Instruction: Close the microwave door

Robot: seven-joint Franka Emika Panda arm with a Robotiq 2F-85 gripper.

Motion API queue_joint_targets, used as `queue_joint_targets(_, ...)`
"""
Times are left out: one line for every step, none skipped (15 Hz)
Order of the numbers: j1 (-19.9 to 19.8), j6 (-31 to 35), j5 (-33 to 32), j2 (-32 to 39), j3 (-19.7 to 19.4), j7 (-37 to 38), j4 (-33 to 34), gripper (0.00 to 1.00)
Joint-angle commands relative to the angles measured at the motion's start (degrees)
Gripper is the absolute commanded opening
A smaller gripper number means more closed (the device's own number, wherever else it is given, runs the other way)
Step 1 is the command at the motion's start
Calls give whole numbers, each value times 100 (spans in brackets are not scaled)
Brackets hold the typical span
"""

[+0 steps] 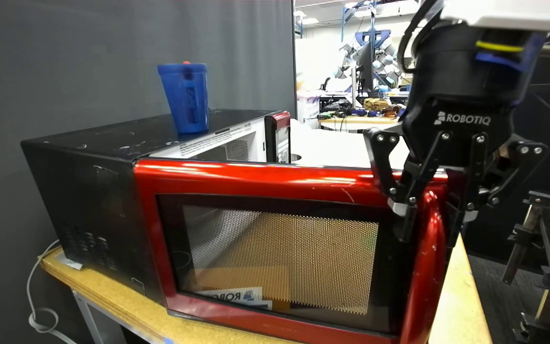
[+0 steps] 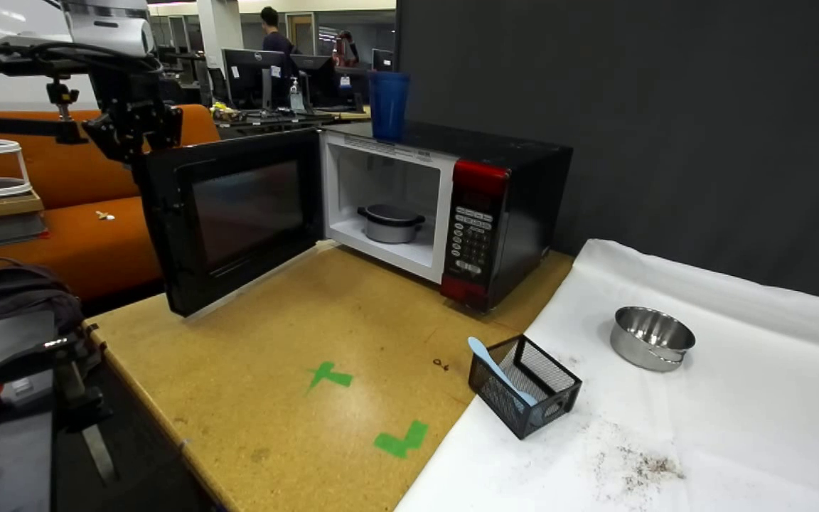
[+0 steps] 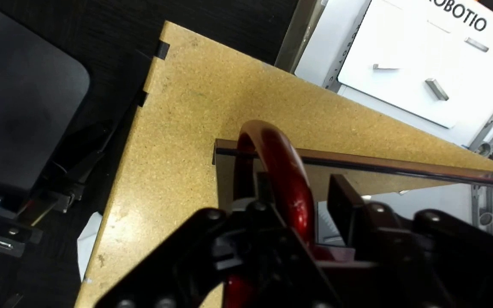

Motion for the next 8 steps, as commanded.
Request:
queue_joint_targets(68, -125, -881, -162, -177, 870, -84, 11)
queue_joint_targets(38, -252, -1269, -228, -203, 1138, -113, 4)
queue_joint_targets(-6, -454, -1654, -289, -235, 1347, -93, 3)
queue_joint_targets(-41, -563, -1922, -307, -285, 1401, -90, 6)
queue_joint_targets(-76, -731, -2109, -317, -345, 1407, -55, 6)
queue_joint_targets(-114, -855, -2293, -330, -415, 1332, -42, 6)
queue_joint_targets(-150, -875, -2323, -320, -492, 1084, -34, 6)
queue_joint_targets(-183, -896, -2417, -314, -556, 906, -26, 6)
